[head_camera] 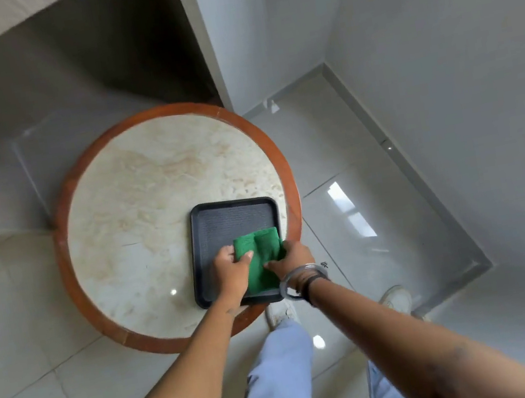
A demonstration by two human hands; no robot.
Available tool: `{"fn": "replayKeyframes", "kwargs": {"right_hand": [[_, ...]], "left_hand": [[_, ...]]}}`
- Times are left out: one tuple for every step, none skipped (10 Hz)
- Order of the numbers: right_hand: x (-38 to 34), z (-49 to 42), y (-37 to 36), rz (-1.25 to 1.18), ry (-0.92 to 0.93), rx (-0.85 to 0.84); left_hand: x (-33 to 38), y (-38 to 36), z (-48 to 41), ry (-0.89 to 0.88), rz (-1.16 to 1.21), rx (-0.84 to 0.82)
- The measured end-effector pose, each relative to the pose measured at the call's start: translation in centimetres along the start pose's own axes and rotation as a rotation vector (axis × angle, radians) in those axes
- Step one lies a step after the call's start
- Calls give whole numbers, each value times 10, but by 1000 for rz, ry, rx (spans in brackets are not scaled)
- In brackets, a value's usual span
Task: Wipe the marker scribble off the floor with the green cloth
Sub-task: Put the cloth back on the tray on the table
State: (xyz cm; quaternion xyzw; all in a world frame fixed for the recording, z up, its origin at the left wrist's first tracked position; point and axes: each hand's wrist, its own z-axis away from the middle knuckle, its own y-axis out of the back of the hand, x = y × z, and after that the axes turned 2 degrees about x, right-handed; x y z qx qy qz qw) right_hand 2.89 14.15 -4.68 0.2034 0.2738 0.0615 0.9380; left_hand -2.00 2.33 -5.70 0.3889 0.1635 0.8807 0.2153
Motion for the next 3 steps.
{"fn": "replayKeyframes", "kwargs": {"right_hand": [[2, -2, -30, 104, -66, 39], [2, 9, -34, 275, -99, 77], [5, 23, -16, 284, -99, 91]], "left_hand": [[-18, 8, -12, 29, -102, -80], [-22, 18, -15, 73, -268, -170], [-10, 30, -9, 17, -343, -176]]}}
